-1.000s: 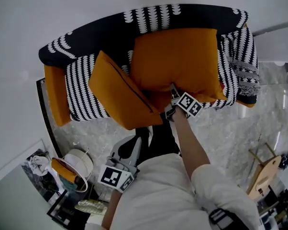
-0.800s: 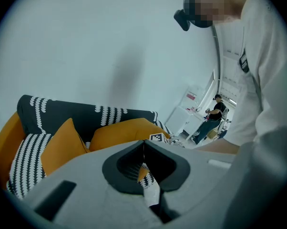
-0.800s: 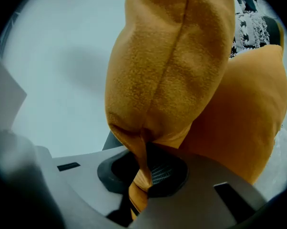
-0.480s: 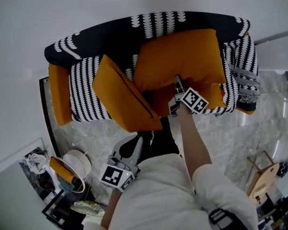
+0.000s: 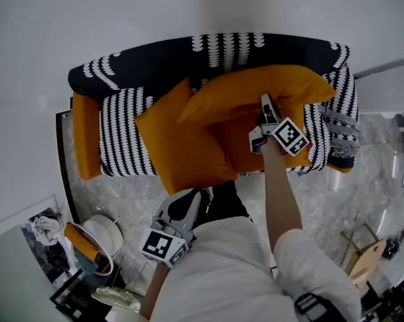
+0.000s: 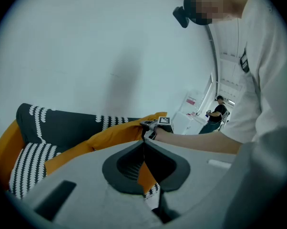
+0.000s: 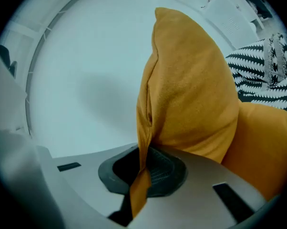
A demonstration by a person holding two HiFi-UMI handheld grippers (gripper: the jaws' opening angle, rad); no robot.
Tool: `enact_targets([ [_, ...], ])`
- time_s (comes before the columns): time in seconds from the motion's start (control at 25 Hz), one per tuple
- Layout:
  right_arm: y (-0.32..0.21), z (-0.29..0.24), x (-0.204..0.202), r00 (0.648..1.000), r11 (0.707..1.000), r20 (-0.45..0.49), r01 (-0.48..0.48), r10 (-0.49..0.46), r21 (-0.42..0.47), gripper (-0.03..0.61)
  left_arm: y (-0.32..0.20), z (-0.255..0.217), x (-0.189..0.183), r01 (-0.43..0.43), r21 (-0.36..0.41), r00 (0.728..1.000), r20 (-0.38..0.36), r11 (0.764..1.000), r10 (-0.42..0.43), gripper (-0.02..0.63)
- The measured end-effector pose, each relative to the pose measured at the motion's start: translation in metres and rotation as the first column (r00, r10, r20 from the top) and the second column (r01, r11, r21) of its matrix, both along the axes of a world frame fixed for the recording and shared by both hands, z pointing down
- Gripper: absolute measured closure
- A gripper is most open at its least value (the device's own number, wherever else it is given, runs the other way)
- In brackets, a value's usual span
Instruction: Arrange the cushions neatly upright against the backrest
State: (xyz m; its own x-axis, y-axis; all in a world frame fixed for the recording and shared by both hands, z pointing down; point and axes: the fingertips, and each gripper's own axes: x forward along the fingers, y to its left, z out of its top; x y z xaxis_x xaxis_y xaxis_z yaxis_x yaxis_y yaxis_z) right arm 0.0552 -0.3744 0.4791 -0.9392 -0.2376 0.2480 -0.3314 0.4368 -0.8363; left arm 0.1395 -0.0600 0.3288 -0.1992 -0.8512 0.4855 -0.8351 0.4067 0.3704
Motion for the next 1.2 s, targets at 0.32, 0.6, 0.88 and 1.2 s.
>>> enact_targets([
  [0.32, -0.007, -0.065, -0.004, 0.994, 1.0, 0.106, 0.015, -0.017, 0.023, 0.56, 0.01, -0.012, -0.01, 0.043, 0.041, 0.999, 0.016, 0.998, -0.044, 0.601],
  [0.6, 0.036, -0.135, -0.01, 0.971, 0.983, 0.174, 0.142, -0.161, 0.118, 0.56, 0.023, -0.024, -0.015, 0.066, 0.097, 0.997, 0.039, 0.993, -0.07, 0.601],
  [0.88, 0.111, -0.198, -0.015, 0.922, 0.956, 0.265, 0.245, -0.281, 0.162, 0.56, 0.058, -0.046, -0.016, 0.067, 0.171, 0.994, 0.075, 0.983, -0.081, 0.601],
  [1.2, 0.244, -0.251, -0.032, 0.856, 0.918, 0.333, 0.359, -0.396, 0.171, 0.56, 0.154, -0.091, -0.018, 0.087, 0.249, 0.977, 0.167, 0.965, -0.132, 0.601],
])
